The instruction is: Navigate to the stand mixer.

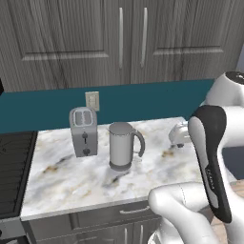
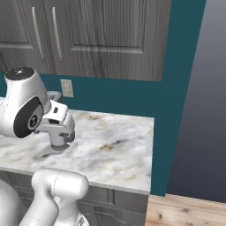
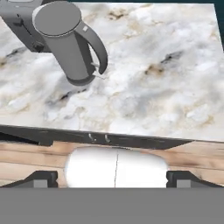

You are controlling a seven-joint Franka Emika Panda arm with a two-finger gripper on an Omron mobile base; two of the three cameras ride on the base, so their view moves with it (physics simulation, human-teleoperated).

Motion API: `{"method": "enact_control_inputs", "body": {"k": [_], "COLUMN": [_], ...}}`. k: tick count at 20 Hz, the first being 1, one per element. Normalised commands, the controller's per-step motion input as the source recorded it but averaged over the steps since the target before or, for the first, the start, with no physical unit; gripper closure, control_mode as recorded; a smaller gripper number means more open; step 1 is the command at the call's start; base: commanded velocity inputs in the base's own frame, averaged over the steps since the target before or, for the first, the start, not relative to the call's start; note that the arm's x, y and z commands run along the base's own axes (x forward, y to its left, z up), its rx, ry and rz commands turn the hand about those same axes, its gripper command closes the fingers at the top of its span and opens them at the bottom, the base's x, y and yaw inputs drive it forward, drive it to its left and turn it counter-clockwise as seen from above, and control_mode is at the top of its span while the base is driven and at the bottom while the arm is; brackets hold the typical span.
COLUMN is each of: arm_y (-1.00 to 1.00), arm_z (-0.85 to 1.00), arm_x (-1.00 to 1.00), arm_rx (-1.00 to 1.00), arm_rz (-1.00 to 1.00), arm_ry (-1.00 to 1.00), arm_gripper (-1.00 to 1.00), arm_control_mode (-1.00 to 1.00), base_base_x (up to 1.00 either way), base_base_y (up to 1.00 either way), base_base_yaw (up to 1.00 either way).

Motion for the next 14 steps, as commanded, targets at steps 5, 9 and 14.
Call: {"method": "enact_control_inputs", "body": {"k": [5, 9, 14], "arm_y": [0.00, 0.00, 0.00], "arm_z": [0.15, 0.16, 0.01], "arm_x": [-0.37, -0.03, 0.00], "arm_rx": [0.00, 0.00, 0.00], "arm_rz": [0.00, 0.00, 0.00], "arm_ry": [-0.04, -0.02, 0.00], "arm_gripper": [-1.00, -1.00, -1.00], "arm_control_mode": [-1.00, -1.00, 1.00], "base_base_x": [0.00, 0.00, -0.12], "base_base_y": [0.00, 0.00, 0.02], "base_base_yaw": [0.00, 0.00, 0.02]}}
